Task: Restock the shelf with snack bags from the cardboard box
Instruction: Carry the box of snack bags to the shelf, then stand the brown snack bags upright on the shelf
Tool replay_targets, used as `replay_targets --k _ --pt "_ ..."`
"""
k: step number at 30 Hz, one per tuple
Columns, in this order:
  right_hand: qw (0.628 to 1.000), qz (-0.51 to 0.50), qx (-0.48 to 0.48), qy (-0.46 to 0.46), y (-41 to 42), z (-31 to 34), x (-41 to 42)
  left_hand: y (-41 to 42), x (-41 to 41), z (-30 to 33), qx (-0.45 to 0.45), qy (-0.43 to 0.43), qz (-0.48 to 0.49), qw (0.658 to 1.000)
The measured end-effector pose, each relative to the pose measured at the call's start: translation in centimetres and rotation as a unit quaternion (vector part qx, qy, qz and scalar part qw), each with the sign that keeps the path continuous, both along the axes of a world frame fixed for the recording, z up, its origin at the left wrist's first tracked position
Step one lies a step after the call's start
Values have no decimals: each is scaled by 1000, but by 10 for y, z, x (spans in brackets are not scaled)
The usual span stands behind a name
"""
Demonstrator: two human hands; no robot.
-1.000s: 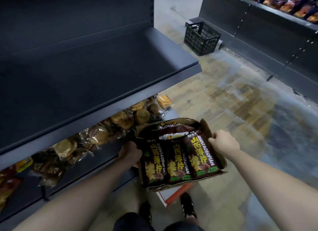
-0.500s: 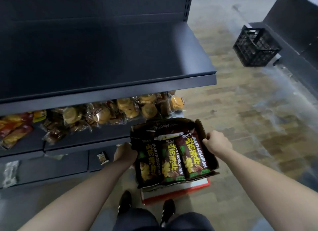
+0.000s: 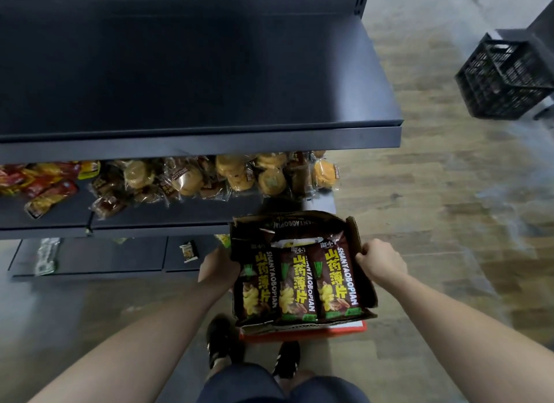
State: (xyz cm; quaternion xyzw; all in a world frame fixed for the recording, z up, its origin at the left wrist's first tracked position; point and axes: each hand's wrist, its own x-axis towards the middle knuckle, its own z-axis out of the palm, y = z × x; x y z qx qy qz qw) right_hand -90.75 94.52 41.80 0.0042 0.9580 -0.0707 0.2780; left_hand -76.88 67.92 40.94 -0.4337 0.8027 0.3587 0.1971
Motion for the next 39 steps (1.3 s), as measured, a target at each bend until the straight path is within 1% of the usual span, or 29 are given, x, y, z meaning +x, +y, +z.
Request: replay_targets --k 4,9,15,16,17,19,20,21,23,26,29,32,35,39 --pt "1000 1 -2 -11 3 -7 2 -1 1 -6 -6 -13 -16 1000" --pt "1000 -12 -5 -5 -1 -12 5 -4 2 -9 -45 -14 -63 997" --pt "998 -40 -14 -44 -9 -10 7 4 1 -6 -63 -12 -82 995" --pt "998 -42 -20 -30 -11 -8 10 8 1 -2 -77 -1 -78 994" --pt "999 -32 -21 8 -15 -5 14 12 0 1 -103 17 -81 991" --pt "992 37 -5 119 -21 1 24 21 0 8 -178 67 -120 974" --pt "983 84 -4 161 -25 3 29 25 -1 9 -201 89 -154 963" --pt "976 126 -6 180 -29 4 34 30 -2 10 -205 100 -185 956" --pt "973 161 -4 164 -38 1 43 37 -3 9 -183 76 -223 954" --pt "984 145 31 100 -50 -6 55 46 -7 5 -134 9 -218 967" --pt "988 132 29 70 -57 -13 63 52 -11 -1 -132 -17 -210 969" --pt "992 118 31 17 -56 -20 66 60 -12 -5 -115 -23 -169 979" --pt "996 84 29 -31 -55 -23 67 68 -7 -11 -129 -35 -157 979" --pt "997 48 31 -45 -57 -23 65 78 -7 -18 -140 -73 -158 975"
